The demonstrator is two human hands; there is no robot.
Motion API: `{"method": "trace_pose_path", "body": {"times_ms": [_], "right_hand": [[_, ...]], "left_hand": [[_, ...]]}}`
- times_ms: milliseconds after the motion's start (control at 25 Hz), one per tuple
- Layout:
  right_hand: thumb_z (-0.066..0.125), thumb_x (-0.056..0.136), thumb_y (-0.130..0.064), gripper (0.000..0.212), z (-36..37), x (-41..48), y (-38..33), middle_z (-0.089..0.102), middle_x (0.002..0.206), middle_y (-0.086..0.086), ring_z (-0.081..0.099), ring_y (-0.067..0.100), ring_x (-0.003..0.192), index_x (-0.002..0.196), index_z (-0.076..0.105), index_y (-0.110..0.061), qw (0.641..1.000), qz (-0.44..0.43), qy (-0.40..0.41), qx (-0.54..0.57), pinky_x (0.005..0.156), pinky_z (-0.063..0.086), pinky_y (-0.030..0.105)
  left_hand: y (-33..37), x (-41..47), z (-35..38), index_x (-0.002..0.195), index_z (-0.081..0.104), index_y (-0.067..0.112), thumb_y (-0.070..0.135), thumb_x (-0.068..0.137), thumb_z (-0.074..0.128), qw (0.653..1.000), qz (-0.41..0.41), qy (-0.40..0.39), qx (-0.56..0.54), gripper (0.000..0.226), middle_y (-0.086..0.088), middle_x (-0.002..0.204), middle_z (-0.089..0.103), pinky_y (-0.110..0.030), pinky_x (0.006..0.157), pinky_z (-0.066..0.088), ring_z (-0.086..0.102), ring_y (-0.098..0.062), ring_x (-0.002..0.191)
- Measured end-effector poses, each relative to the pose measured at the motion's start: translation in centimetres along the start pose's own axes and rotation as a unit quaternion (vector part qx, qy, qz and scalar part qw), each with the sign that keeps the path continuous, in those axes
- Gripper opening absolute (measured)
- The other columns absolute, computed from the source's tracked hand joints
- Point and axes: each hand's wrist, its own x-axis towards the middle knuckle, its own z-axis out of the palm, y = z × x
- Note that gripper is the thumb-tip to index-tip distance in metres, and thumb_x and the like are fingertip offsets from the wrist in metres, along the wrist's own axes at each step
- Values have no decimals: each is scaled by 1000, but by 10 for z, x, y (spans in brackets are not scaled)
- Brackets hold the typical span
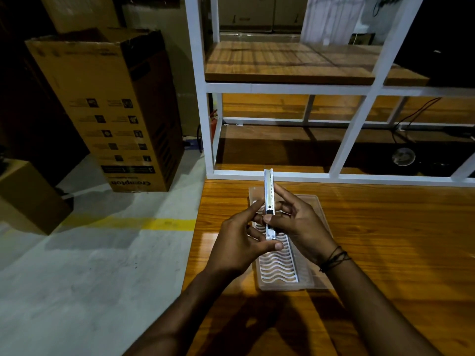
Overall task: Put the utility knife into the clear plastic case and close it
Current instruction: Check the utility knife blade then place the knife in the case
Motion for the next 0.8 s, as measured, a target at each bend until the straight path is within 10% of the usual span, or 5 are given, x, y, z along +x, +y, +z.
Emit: {"method": "trace_pose_path", "body": {"times_ms": [480, 680, 800], "right_hand": [[70, 81, 9, 76, 1, -7, 3, 73, 125, 3, 73, 28, 110, 130, 63, -48, 989, 32, -40, 137, 65, 59, 27], [69, 91, -7, 48, 3, -10, 2, 66, 124, 25, 65, 45, 115, 130, 67, -33, 997, 9, -27, 69, 93, 54, 61], [61, 100, -22, 27, 7, -12, -1, 68, 116, 26, 68, 42, 106, 126, 70, -25, 999, 7, 16, 34, 83, 56, 48]], "left_hand": [[3, -1, 4, 156, 37, 41, 21, 68, 96, 1000, 14, -10, -5, 107, 17, 111, 67, -23, 66, 62, 73, -7, 75], [3, -1, 5, 156, 39, 41, 23, 73, 92, 999, 18, 1, 37, 100, 14, 108, 65, -18, 65, 58, 69, -5, 80], [2, -3, 7, 151, 41, 46, 25, 74, 92, 999, 16, 5, 51, 95, 15, 99, 64, -18, 66, 59, 67, -5, 80]]}}
